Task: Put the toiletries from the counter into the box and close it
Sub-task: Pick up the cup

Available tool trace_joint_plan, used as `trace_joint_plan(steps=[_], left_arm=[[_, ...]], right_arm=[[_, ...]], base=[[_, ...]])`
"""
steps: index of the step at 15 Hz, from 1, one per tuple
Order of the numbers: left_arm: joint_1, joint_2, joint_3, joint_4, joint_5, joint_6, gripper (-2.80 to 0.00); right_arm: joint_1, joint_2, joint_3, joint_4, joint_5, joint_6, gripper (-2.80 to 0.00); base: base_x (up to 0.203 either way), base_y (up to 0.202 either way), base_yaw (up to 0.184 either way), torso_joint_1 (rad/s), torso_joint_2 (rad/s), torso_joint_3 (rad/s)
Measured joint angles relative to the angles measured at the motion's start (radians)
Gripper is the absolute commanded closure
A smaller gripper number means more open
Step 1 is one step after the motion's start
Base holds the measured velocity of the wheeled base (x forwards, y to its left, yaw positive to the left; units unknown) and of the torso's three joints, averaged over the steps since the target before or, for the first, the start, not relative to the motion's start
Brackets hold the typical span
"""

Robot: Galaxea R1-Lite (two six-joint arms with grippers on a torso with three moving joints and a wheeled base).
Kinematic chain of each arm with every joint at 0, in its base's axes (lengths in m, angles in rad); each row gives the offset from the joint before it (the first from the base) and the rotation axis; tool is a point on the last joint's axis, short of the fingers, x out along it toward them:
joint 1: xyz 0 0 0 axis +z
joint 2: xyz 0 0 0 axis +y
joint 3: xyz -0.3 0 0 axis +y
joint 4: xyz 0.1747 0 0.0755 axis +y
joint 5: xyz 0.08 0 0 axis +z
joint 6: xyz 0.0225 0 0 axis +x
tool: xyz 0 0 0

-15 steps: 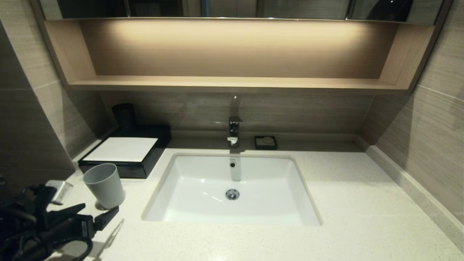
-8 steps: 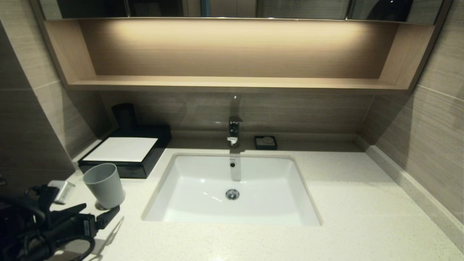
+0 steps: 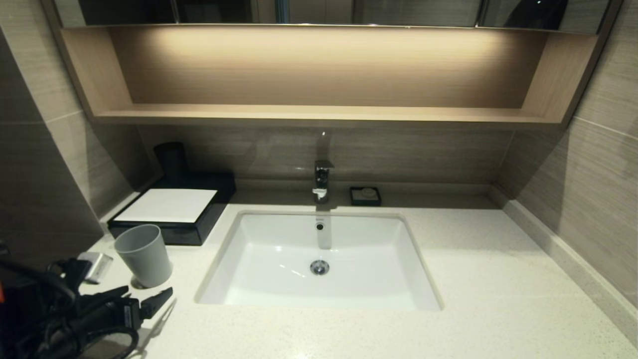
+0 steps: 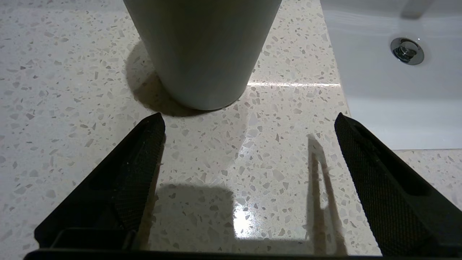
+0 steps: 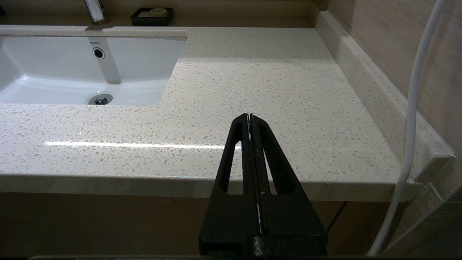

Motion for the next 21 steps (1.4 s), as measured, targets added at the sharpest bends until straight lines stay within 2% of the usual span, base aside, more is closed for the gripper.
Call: trace_joint_plan(steps=[4, 21], left_arm=[[0.001, -0.003, 0.000, 0.000, 0.028, 0.000, -2.80], [0.000, -0.012, -0.050, 0.000, 0.048, -0.001, -2.80]], right_arm=[[0.000, 0.000, 0.000, 0.000, 0.000, 0.000, 0.00], [0.000, 0.000, 0.000, 0.000, 0.000, 0.000, 0.00]], base=[[0.000, 0.000, 0.000, 0.000, 0.00, 0.000], [0.000, 0.000, 0.000, 0.000, 0.00, 0.000]])
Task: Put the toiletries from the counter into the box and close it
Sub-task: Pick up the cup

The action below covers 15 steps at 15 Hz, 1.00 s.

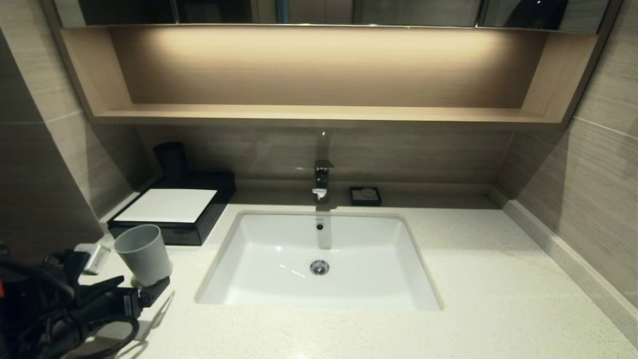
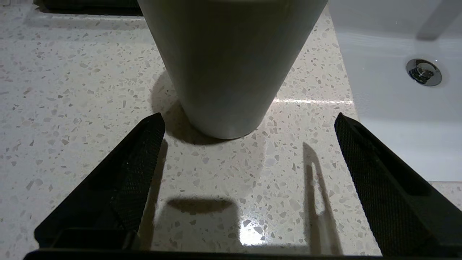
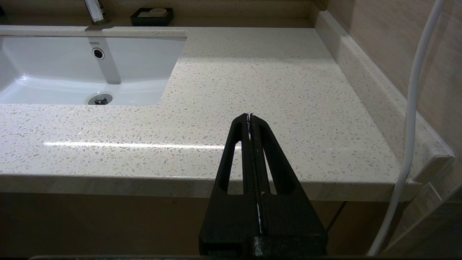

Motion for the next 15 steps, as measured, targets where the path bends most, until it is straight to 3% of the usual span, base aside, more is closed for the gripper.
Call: trace_joint_plan(steps=[15], left_arm=[[-0.014, 0.033, -0.067, 0.000, 0.008, -0.022, -2.80]], right_arm=[[0.000, 0.000, 0.000, 0.000, 0.000, 0.000, 0.00]], base=[[0.000, 0.000, 0.000, 0.000, 0.00, 0.000]])
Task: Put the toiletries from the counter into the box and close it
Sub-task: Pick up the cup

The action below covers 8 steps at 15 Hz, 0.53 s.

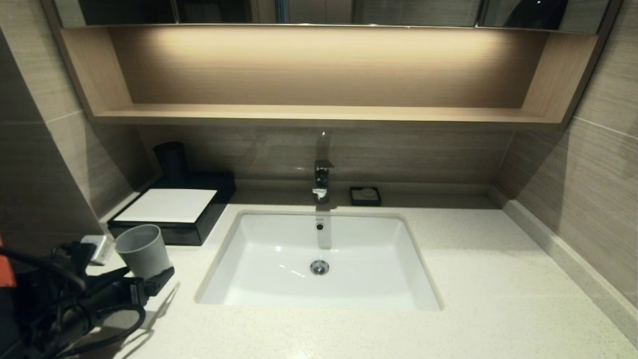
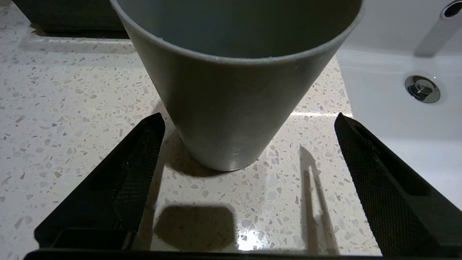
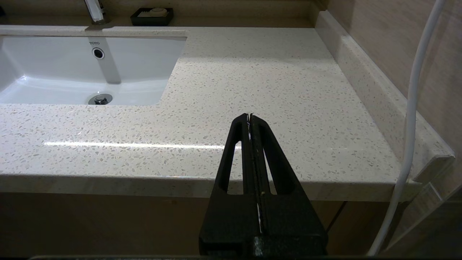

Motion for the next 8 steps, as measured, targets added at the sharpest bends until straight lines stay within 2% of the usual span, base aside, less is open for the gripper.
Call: trace_joint_plan(steps=[8], left_arm=[[-0.001, 0.022, -0.026, 0.000, 0.005, -0.001, -2.80]], right_arm=[[0.000, 0.000, 0.000, 0.000, 0.000, 0.000, 0.00]], base=[[0.000, 0.000, 0.000, 0.000, 0.00, 0.000]])
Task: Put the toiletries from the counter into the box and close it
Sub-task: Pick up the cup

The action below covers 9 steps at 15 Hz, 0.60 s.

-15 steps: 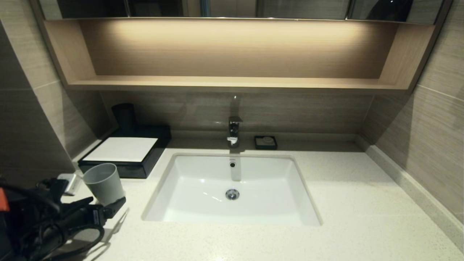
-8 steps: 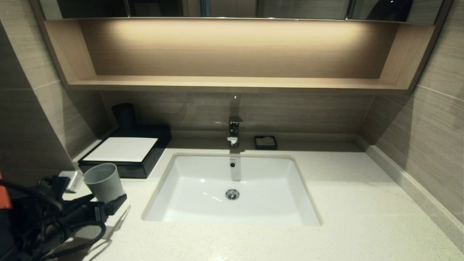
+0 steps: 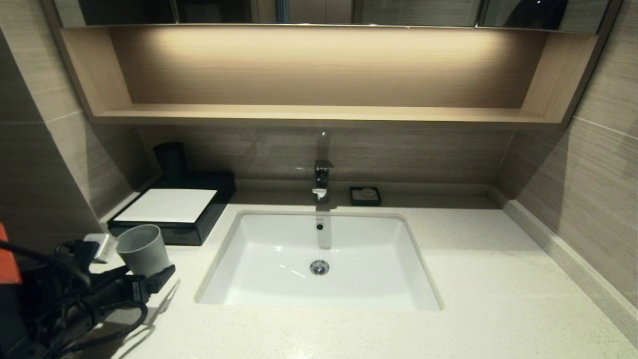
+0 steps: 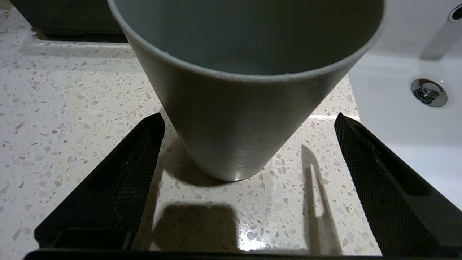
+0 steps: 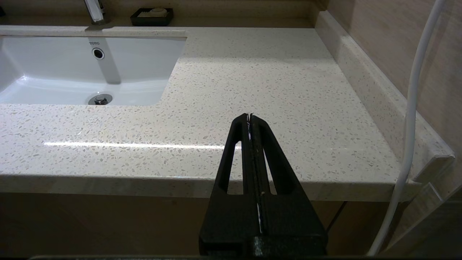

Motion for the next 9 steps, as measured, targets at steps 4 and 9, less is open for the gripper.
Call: trace_joint_plan(steps=[4, 9], left_arm=[[0.000, 0.005, -0.008, 0.000, 0.000, -0.013, -2.80], [0.000, 0.016, -0.028, 0.000, 0.001, -0.014, -2.80]], right_arm=[[0.000, 0.000, 0.000, 0.000, 0.000, 0.000, 0.00], [0.000, 0.000, 0.000, 0.000, 0.000, 0.000, 0.00]], base=[[0.000, 0.000, 0.000, 0.000, 0.00, 0.000], [0.000, 0.000, 0.000, 0.000, 0.00, 0.000]])
